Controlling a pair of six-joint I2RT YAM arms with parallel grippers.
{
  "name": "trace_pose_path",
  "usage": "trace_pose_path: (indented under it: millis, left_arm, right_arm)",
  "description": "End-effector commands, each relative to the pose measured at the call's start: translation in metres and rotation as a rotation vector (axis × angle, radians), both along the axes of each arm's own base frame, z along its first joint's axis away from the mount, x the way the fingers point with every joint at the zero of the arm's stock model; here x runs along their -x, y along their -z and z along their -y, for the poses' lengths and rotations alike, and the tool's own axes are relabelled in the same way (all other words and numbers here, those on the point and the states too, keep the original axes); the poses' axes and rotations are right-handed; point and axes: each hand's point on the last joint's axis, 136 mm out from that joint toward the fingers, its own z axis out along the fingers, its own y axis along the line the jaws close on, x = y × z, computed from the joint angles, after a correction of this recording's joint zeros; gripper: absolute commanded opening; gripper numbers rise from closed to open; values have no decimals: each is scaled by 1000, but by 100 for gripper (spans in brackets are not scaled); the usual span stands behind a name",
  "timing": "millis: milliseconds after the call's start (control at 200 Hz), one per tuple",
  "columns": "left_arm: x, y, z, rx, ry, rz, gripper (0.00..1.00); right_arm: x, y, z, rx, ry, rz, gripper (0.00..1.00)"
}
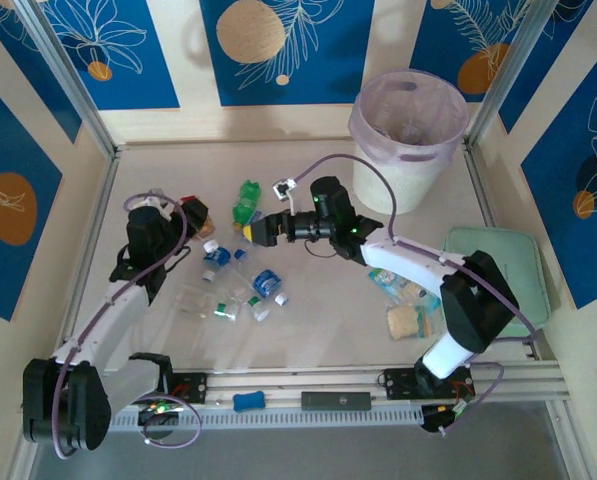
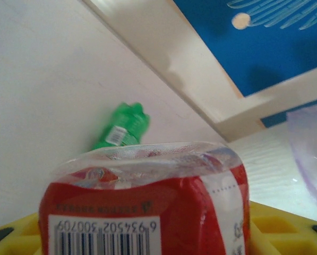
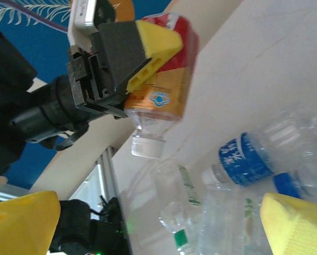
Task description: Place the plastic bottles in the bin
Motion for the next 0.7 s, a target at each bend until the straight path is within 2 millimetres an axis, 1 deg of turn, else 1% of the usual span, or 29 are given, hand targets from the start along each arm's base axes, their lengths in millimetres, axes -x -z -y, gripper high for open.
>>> trace_pose_path:
  millis: [0,115,190,270,365,540,595,695]
  left_arm:
    - [7,-35,29,109,103,114,48]
    - [12,-46,44,120,144,170,48]
    - [15,-53,54,142,181,217,48]
    - [19,-56,66,163,224,249,47]
    - [23,-61,81,180,275,282,47]
    - [32,-67,110,217,378,326,48]
    - [34,-68,115,236,394,329,49]
    - [35,-70,119,272,405,336,50]
  right_arm:
    - [6,-20,-17,-103,-76,-15,96]
    - [9,-18,-28,-129,-96,-40,96]
    - [10,-14,-34,-121,-95,-50,96]
    - [11,-8,-38,-112,-94,-61,96]
    - [10,-4,-39,-108,-85,-76,96]
    - [9,-2,-39,-107,-76,-75,95]
    - [7,-2,-37,-104,-69,-70,94]
    - [6,-2,-34,-103,-63,-63,88]
